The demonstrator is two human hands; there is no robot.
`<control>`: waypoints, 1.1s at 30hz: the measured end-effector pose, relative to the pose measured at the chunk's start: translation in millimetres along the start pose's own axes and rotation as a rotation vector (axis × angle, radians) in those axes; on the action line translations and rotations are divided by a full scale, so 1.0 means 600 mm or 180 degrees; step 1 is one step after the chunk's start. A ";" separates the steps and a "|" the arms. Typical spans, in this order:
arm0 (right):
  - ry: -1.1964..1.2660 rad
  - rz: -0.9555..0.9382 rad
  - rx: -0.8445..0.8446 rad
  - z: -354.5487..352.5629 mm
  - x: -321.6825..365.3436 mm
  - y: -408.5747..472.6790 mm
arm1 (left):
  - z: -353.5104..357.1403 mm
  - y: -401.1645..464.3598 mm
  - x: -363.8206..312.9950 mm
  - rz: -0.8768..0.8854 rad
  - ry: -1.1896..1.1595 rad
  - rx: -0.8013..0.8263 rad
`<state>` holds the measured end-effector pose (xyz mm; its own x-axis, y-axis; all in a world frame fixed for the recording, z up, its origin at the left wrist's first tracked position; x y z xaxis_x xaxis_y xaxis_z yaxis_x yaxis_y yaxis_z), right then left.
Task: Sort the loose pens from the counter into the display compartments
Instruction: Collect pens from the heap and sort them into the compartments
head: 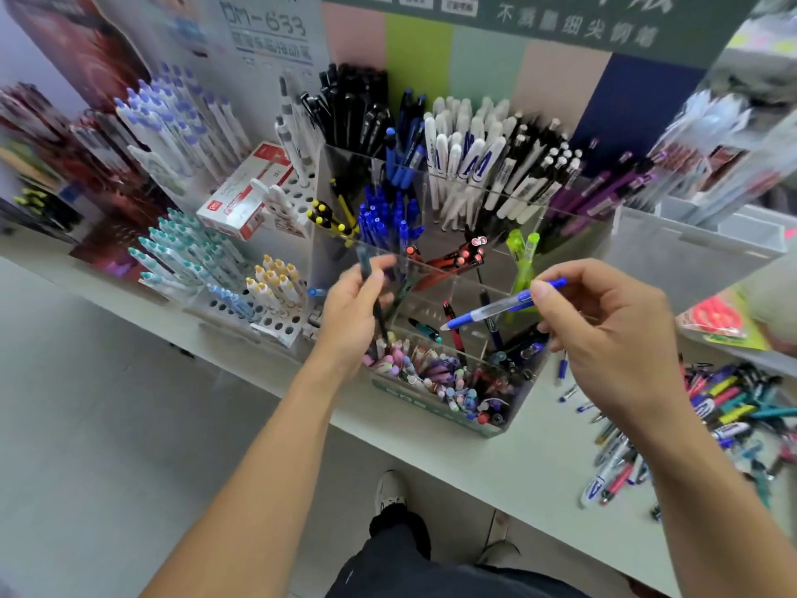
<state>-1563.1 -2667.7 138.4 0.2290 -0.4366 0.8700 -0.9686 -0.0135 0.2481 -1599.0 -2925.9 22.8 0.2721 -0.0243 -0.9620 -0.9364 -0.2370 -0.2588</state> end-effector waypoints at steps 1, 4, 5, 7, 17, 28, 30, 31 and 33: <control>0.0047 0.0026 -0.0009 0.000 0.000 -0.002 | -0.003 0.007 -0.021 0.0375 0.0322 -0.0066; 0.0123 0.0073 -0.0058 -0.007 -0.001 -0.006 | -0.008 0.023 -0.051 0.1099 0.0909 -0.0255; 0.0134 0.0082 -0.0073 -0.011 -0.001 -0.007 | -0.009 0.029 -0.050 0.1131 0.0928 -0.0277; 0.0170 0.0103 -0.0114 -0.018 -0.003 -0.007 | -0.007 0.034 -0.049 0.1193 0.1062 -0.0286; 0.0496 0.0179 -0.0096 0.001 0.009 0.021 | 0.008 0.005 -0.039 0.1119 0.1469 -0.0162; -0.1282 -0.1113 0.0510 0.154 0.126 0.164 | -0.071 0.027 -0.138 0.1247 0.1896 -0.0740; -0.1543 -0.1229 0.0752 0.180 0.137 0.175 | -0.066 0.031 -0.143 0.1355 0.2107 -0.0672; -0.1656 -0.1300 0.0865 0.190 0.147 0.179 | -0.063 0.031 -0.145 0.1394 0.2198 -0.0639; -0.2022 -0.1348 0.1205 0.211 0.164 0.192 | -0.057 0.035 -0.146 0.1433 0.2364 -0.0574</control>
<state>-1664.5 -2826.2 198.5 0.5913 -0.7470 0.3038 -0.8063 -0.5402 0.2411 -1635.1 -2961.9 104.5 0.0185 -0.7614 -0.6480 -0.9572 -0.2008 0.2086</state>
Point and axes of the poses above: each hand's wrist, its own y-axis towards the middle knuckle, its own z-axis out of the palm, x = y × z, the point moved 9 cm from there along y, towards the middle knuckle, and after that the axes turned 4 degrees about -z, right-handed, at the moved point
